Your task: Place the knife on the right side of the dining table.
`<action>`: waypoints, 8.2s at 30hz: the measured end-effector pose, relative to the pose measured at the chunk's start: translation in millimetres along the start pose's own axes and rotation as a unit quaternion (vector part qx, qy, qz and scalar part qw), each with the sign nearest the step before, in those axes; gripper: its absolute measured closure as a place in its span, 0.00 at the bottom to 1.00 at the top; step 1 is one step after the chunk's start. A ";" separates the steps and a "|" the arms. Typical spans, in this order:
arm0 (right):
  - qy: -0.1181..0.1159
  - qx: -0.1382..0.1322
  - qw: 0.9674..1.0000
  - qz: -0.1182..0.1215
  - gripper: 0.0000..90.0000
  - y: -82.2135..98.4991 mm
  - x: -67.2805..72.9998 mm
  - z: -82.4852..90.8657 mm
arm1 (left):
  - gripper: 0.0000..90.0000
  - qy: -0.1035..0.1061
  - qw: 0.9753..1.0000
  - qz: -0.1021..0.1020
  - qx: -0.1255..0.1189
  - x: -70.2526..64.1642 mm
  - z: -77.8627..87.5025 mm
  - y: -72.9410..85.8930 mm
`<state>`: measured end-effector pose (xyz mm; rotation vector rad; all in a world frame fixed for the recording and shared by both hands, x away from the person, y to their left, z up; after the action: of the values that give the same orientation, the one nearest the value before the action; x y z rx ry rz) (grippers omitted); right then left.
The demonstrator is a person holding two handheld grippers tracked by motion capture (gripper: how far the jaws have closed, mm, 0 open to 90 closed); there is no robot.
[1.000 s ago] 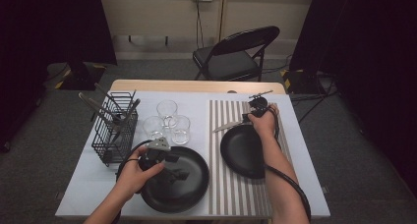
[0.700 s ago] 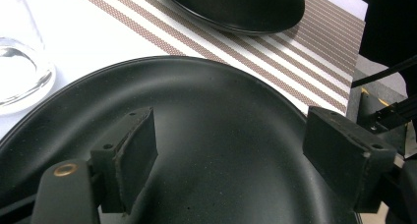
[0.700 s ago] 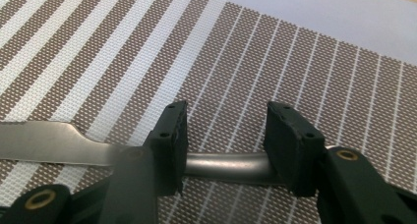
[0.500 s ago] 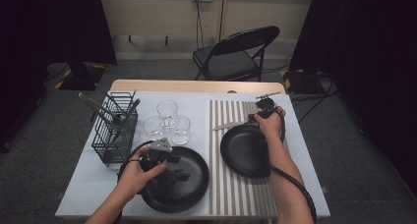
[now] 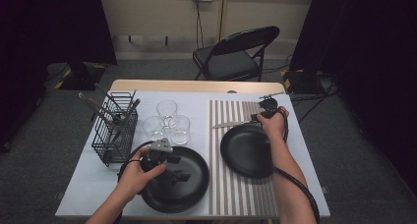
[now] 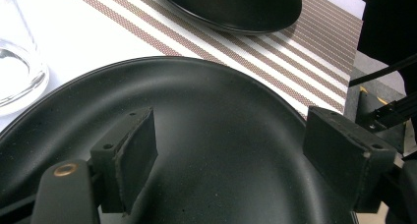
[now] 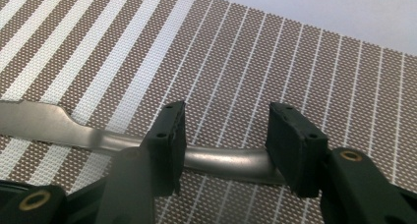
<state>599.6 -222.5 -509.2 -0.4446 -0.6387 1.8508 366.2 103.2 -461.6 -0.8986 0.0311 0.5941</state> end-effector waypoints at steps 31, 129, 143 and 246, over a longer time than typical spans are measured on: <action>0.002 0.008 1.000 -0.001 0.59 2.5 -11.0 5.6 | 0.22 0.003 1.000 0.000 -0.002 -3.2 -1.2 -0.6; 0.030 0.002 0.999 -0.027 0.63 14.8 -33.6 7.6 | 0.23 0.002 1.000 -0.002 -0.002 -3.6 -1.7 -0.2; 0.009 -0.011 0.999 -0.044 0.52 11.8 -28.6 24.3 | 0.23 -0.001 1.000 -0.005 -0.004 -4.0 0.0 -1.9; -0.131 -0.064 0.989 0.007 0.22 58.3 65.9 116.4 | 0.22 -0.038 0.999 0.009 -0.014 7.2 40.1 -5.6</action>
<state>466.1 -202.3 -453.8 -0.2905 -0.9376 1.9056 366.3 133.7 -434.0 -0.9033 -0.0372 0.6468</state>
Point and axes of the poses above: each handheld gripper's, and its own axes: z roughly backward along the jaws, y roughly out of its underside, x roughly to its left, the point moved 7 cm from there along -z, roughly forward along the jaws
